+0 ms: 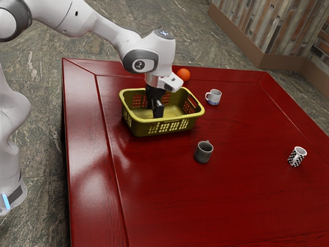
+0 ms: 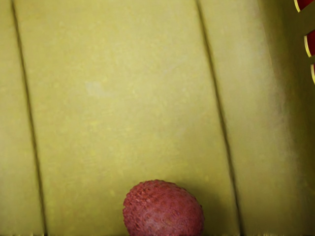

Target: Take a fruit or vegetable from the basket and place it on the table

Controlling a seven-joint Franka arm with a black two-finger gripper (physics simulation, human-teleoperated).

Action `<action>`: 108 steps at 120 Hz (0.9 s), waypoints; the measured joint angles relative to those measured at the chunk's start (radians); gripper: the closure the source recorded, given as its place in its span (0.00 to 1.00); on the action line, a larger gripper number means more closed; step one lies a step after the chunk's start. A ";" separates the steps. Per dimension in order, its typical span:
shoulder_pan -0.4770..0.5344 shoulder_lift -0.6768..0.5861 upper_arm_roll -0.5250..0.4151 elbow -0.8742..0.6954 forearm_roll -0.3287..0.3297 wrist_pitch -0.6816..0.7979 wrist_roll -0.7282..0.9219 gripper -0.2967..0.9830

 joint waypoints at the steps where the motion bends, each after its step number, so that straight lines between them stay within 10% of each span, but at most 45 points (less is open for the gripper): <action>1: 0.000 0.000 0.000 -0.001 -0.001 0.000 0.000 0.23; 108: 0.002 0.013 0.012 -0.015 -0.021 0.020 0.007 0.23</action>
